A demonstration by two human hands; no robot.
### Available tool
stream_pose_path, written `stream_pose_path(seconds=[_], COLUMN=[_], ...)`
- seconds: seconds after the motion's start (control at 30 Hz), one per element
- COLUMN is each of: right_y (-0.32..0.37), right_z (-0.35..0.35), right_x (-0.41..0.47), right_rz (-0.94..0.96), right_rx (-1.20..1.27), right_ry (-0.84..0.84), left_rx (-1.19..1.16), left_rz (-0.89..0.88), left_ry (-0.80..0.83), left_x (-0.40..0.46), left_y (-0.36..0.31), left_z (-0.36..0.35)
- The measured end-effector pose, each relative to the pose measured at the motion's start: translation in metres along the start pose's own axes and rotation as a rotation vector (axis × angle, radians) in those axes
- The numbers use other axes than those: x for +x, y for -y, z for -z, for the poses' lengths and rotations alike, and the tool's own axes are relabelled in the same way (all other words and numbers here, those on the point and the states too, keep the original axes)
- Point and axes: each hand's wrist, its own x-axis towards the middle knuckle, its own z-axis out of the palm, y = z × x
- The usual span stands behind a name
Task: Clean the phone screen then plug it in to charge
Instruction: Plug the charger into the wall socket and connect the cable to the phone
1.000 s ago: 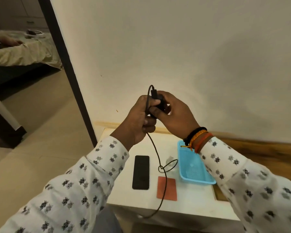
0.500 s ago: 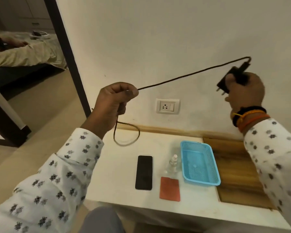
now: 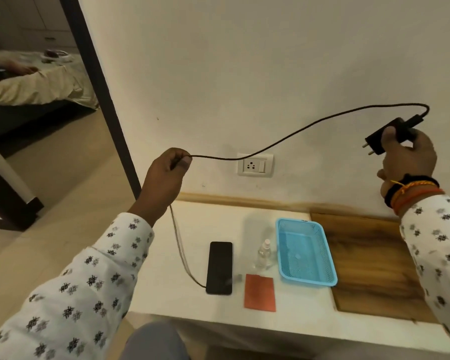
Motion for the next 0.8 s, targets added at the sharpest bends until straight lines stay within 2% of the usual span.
stream_pose_path(seconds=[0.13,0.23,0.3,0.4,0.47,0.6,0.7,0.8], right_y=[-0.004,-0.003,-0.005,-0.014,-0.027,-0.062,-0.092,-0.115], right_z=[-0.001,-0.006,-0.006,-0.015,-0.029,-0.069,-0.099,-0.127], right_x=[-0.012,-0.017,-0.018,-0.024,-0.029,-0.045,-0.059,-0.073], right_rz=[-0.019,-0.171,-0.3,-0.436,-0.48,-0.51,-0.651,-0.731], right_rx=[0.137,0.416,0.669,0.815,0.796,0.531,0.452,0.371], right_ry=[0.176,0.31,0.313,0.341,0.379,0.401,0.419,0.524], left_rx=[-0.126,-0.267,-0.341,-0.42,-0.465,-0.528,-0.526,-0.518], left_rz=[0.03,0.023,0.01,0.002,0.017,0.036,0.041,0.035], left_ry=[-0.125,-0.222,-0.291,-0.436,-0.54,-0.671,-0.68,-0.64], left_x=[0.002,0.004,0.004,0.001,-0.001,-0.007,-0.011,-0.015], left_y=[-0.004,-0.008,-0.01,-0.01,-0.009,-0.007,-0.004,0.004], left_z=[-0.002,0.001,0.004,0.009,0.01,0.013,0.011,0.008])
